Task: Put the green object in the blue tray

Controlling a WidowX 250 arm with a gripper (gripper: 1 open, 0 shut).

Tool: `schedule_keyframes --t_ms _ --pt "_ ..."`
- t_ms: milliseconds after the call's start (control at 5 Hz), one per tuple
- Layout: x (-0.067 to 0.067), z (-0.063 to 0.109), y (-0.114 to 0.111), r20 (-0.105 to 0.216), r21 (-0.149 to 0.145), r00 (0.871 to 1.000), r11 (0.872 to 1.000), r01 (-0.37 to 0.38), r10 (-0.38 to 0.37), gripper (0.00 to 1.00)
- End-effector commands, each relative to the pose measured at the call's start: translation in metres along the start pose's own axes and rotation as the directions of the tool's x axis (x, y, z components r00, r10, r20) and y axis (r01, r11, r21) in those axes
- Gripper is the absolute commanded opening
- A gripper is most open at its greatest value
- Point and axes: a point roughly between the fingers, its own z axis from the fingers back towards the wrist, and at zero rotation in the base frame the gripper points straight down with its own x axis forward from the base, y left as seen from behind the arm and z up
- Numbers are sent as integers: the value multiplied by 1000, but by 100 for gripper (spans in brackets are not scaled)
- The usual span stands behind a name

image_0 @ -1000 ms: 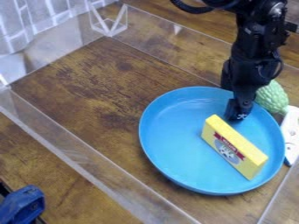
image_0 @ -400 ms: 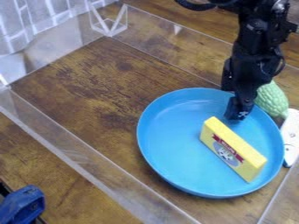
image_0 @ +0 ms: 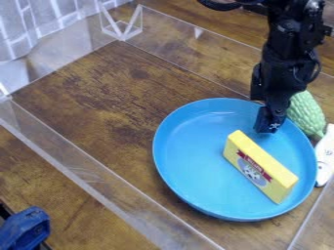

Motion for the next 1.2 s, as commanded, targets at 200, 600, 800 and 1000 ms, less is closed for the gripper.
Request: schedule_keyframes --t_ms 200,600,800,1000 --pt "3 17 22 62 49 997 998 -46 43 100" --pt "1 16 29 50 45 997 997 -61 59 100" --pt "-1 10 34 48 44 997 997 -62 60 100" --pt "-1 7 37 45 41 997 997 -65 63 100"
